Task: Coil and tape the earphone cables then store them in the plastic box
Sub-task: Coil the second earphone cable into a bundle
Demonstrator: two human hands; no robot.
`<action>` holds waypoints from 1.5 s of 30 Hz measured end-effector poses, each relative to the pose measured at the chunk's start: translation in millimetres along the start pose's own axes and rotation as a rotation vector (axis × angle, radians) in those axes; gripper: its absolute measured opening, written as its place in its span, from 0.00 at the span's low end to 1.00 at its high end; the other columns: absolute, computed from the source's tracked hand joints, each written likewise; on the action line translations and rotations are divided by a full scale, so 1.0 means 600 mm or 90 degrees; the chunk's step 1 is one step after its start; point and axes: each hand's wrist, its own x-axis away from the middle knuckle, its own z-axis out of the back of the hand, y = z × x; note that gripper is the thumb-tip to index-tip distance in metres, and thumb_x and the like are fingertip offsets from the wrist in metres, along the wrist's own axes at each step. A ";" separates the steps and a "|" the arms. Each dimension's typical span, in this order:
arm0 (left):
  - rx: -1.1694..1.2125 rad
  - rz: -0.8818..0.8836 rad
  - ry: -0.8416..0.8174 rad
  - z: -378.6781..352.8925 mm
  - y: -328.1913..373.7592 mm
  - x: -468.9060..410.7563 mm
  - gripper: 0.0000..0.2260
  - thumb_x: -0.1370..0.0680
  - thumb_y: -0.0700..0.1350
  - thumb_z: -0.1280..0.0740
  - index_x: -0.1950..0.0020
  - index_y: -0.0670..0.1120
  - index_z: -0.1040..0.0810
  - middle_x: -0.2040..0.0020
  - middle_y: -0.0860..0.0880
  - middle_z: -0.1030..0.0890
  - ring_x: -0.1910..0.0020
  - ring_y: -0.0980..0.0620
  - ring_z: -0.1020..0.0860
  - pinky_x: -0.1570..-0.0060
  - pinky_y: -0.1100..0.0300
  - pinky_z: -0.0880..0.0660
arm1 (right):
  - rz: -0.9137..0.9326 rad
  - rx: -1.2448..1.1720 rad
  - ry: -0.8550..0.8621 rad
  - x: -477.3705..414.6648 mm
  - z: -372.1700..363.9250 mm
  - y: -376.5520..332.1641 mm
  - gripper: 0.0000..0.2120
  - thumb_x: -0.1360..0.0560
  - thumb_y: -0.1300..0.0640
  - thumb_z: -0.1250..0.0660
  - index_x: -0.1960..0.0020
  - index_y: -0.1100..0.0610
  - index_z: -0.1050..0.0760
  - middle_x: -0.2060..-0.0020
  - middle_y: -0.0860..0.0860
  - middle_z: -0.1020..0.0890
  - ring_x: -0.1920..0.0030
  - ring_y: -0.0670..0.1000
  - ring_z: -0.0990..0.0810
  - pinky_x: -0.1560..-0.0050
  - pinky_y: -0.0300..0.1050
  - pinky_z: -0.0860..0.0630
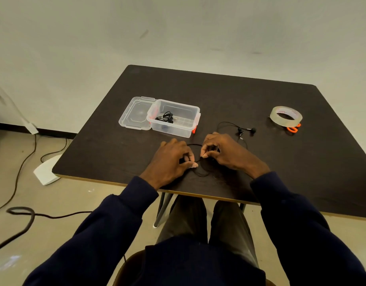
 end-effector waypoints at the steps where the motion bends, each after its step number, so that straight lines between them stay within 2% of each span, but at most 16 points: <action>1: -0.005 0.005 -0.001 -0.002 0.003 -0.003 0.06 0.24 0.54 0.26 0.54 0.55 0.20 0.54 0.58 0.24 0.52 0.58 0.30 0.47 0.57 0.36 | -0.002 0.002 -0.003 0.000 0.001 0.000 0.05 0.23 0.63 0.28 0.51 0.54 0.17 0.52 0.46 0.20 0.48 0.46 0.24 0.44 0.51 0.22; 6: -0.054 0.035 -0.050 -0.005 0.014 -0.026 0.05 0.19 0.47 0.32 0.52 0.55 0.26 0.48 0.54 0.23 0.44 0.54 0.28 0.40 0.51 0.34 | 0.008 0.006 0.012 0.007 0.015 0.001 0.06 0.22 0.63 0.29 0.52 0.53 0.18 0.52 0.46 0.20 0.48 0.47 0.25 0.45 0.49 0.23; 9: -0.066 0.023 -0.046 -0.010 0.017 -0.030 0.05 0.19 0.44 0.32 0.50 0.54 0.27 0.46 0.52 0.22 0.43 0.52 0.26 0.40 0.51 0.34 | 0.005 0.011 0.019 0.016 0.020 0.003 0.07 0.21 0.63 0.30 0.47 0.53 0.17 0.49 0.46 0.19 0.47 0.45 0.25 0.45 0.48 0.24; 12: 0.194 0.065 0.033 -0.001 0.029 -0.038 0.05 0.19 0.40 0.32 0.51 0.50 0.21 0.52 0.53 0.19 0.52 0.57 0.21 0.46 0.60 0.27 | 0.012 -0.033 0.070 0.019 0.019 -0.003 0.11 0.21 0.56 0.29 0.40 0.51 0.17 0.47 0.45 0.17 0.47 0.41 0.24 0.47 0.40 0.28; 16: 0.532 0.170 0.098 0.019 0.039 -0.056 0.08 0.18 0.35 0.33 0.48 0.44 0.15 0.57 0.48 0.16 0.61 0.54 0.20 0.57 0.63 0.22 | 0.025 -0.106 0.158 0.017 0.027 -0.019 0.08 0.23 0.57 0.27 0.44 0.51 0.15 0.52 0.44 0.14 0.49 0.43 0.18 0.45 0.40 0.23; 19: 0.720 0.247 0.020 0.033 0.035 -0.056 0.10 0.16 0.36 0.37 0.41 0.39 0.16 0.61 0.48 0.20 0.65 0.55 0.22 0.62 0.65 0.24 | 0.027 -0.181 0.204 0.015 0.050 -0.020 0.05 0.22 0.58 0.28 0.48 0.55 0.14 0.57 0.46 0.13 0.54 0.44 0.15 0.51 0.39 0.20; 24: 0.927 0.361 -0.114 0.057 0.038 -0.066 0.13 0.14 0.38 0.42 0.39 0.35 0.21 0.62 0.49 0.25 0.70 0.60 0.30 0.71 0.69 0.32 | 0.024 -0.157 0.159 0.010 0.093 -0.016 0.05 0.22 0.61 0.28 0.49 0.57 0.14 0.57 0.45 0.15 0.56 0.43 0.18 0.54 0.35 0.25; 28: 1.041 0.346 -0.262 0.075 0.048 -0.080 0.10 0.14 0.41 0.43 0.44 0.40 0.23 0.64 0.52 0.29 0.76 0.60 0.33 0.79 0.70 0.38 | 0.032 -0.058 0.187 0.004 0.107 -0.025 0.11 0.26 0.66 0.29 0.50 0.54 0.13 0.58 0.42 0.18 0.56 0.39 0.23 0.55 0.30 0.29; 30: 1.092 0.318 -0.270 0.080 0.057 -0.090 0.08 0.15 0.42 0.44 0.47 0.42 0.26 0.65 0.51 0.28 0.77 0.60 0.32 0.82 0.71 0.38 | 0.014 -0.016 0.194 0.004 0.113 -0.027 0.17 0.30 0.69 0.31 0.48 0.53 0.13 0.52 0.45 0.16 0.50 0.38 0.23 0.48 0.31 0.27; 32: 1.120 0.301 -0.255 0.084 0.063 -0.099 0.09 0.14 0.42 0.45 0.48 0.43 0.26 0.65 0.51 0.27 0.77 0.60 0.31 0.83 0.71 0.37 | -0.005 0.011 0.200 0.005 0.114 -0.027 0.23 0.32 0.70 0.32 0.41 0.54 0.15 0.42 0.47 0.17 0.39 0.41 0.25 0.36 0.40 0.26; 33: 1.124 0.293 -0.252 0.086 0.066 -0.104 0.10 0.13 0.42 0.46 0.47 0.43 0.26 0.65 0.51 0.27 0.78 0.60 0.31 0.83 0.71 0.37 | -0.009 0.013 0.208 0.007 0.112 -0.029 0.26 0.32 0.70 0.32 0.37 0.53 0.17 0.38 0.46 0.19 0.35 0.46 0.27 0.34 0.46 0.27; 35: 1.107 0.279 -0.238 0.091 0.070 -0.112 0.10 0.13 0.41 0.45 0.46 0.42 0.25 0.64 0.51 0.25 0.77 0.60 0.31 0.82 0.71 0.37 | 0.023 -0.015 0.236 0.009 0.105 -0.039 0.27 0.29 0.66 0.31 0.32 0.51 0.21 0.34 0.44 0.20 0.32 0.47 0.27 0.34 0.47 0.28; 38: 1.071 0.279 -0.214 0.091 0.074 -0.118 0.10 0.14 0.42 0.42 0.45 0.41 0.22 0.64 0.51 0.25 0.76 0.60 0.31 0.80 0.72 0.39 | 0.084 -0.087 0.294 0.003 0.094 -0.051 0.16 0.23 0.57 0.27 0.35 0.52 0.19 0.41 0.45 0.16 0.39 0.43 0.19 0.39 0.44 0.23; 41: 1.020 0.279 -0.196 0.084 0.064 -0.109 0.10 0.16 0.45 0.37 0.45 0.42 0.18 0.62 0.51 0.24 0.72 0.60 0.29 0.76 0.70 0.35 | 0.075 -0.104 0.325 0.000 0.085 -0.042 0.09 0.22 0.58 0.27 0.43 0.54 0.15 0.52 0.45 0.14 0.51 0.42 0.16 0.49 0.38 0.20; 43: 0.991 0.289 -0.185 0.076 0.053 -0.096 0.11 0.16 0.45 0.36 0.43 0.42 0.16 0.61 0.51 0.22 0.69 0.58 0.25 0.73 0.68 0.28 | 0.038 -0.062 0.356 0.000 0.082 -0.028 0.06 0.22 0.58 0.28 0.47 0.55 0.13 0.58 0.47 0.15 0.57 0.44 0.17 0.55 0.41 0.20; 45: 0.967 0.304 -0.175 0.067 0.044 -0.084 0.11 0.15 0.45 0.37 0.42 0.43 0.17 0.61 0.51 0.21 0.68 0.57 0.23 0.69 0.67 0.24 | -0.020 0.019 0.387 0.000 0.087 -0.009 0.06 0.21 0.57 0.28 0.47 0.55 0.14 0.56 0.51 0.14 0.56 0.48 0.16 0.53 0.45 0.20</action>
